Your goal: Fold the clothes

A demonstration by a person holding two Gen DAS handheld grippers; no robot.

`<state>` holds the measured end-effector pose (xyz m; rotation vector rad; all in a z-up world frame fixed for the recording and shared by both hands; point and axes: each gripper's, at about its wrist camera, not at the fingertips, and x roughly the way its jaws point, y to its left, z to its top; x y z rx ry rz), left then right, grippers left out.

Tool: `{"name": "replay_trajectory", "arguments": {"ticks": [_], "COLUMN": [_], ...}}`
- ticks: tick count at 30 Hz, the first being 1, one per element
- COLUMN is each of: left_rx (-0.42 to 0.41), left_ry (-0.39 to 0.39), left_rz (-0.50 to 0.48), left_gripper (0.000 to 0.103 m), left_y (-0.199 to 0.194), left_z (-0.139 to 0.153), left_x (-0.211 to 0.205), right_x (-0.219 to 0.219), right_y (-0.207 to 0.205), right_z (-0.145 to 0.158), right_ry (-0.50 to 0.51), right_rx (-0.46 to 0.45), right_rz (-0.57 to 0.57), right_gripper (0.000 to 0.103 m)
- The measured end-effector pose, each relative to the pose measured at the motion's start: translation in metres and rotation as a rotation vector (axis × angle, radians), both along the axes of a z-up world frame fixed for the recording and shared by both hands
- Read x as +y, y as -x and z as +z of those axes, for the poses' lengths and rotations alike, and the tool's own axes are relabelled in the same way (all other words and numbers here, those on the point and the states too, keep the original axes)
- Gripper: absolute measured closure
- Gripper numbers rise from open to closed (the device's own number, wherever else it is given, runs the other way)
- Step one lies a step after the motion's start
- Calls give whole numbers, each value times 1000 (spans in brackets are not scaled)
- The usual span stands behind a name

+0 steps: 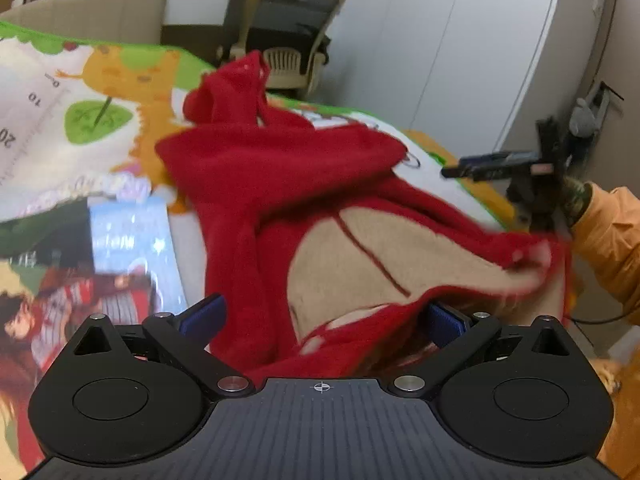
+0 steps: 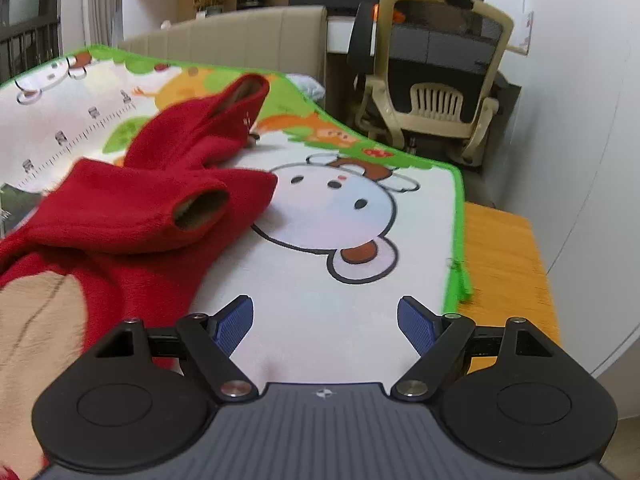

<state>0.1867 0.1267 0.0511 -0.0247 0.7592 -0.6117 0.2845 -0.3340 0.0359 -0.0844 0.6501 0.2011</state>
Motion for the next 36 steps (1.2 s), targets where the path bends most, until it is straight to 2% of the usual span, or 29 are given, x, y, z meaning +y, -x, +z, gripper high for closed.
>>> {"name": "replay_trajectory", "arguments": {"ticks": [3,7,11,13,15,17,19,20,22,24,26,30,31,33,36], "left_rx": [0,28,54,34,8,-13,-21,-37,-88,-137,-178,-265,-277,-281,-214], "left_ry": [4,-50,-120,-172,-230,-256,-237,-256,-270,-219,-181,-233,-237,-233,-212], "left_rz": [27,32,34,50,93,167,246,290,349,377,424,477,495,530,534], "left_gripper": [0,0,0,0,0,0,0,0,0,0,0,0,0,0,0], "left_y": [18,43,59,68,78,85,91,93,94,86,66,9,-10,-49,-106], "left_z": [2,-10,-31,-38,-46,-52,-50,-45,-30,-11,7,29,33,38,31], "left_x": [12,16,8,4,2,7,16,20,32,42,43,28,25,21,19], "right_x": [-7,7,34,48,59,63,52,45,31,28,37,56,58,58,57], "right_y": [43,103,150,172,187,192,185,182,174,167,155,103,88,59,15], "right_z": [18,34,32,23,8,-8,-12,-9,4,19,29,44,46,36,20], "right_ry": [-30,-20,-33,-7,73,131,121,123,119,124,181,275,285,269,245], "right_rx": [-21,-6,65,97,94,89,84,66,8,-71,-162,-286,-301,-261,-201], "right_rz": [67,230,396,473,478,395,266,212,138,125,137,182,189,187,185], "right_gripper": [20,16,15,10,10,10,12,15,15,15,15,15,15,15,15]}}
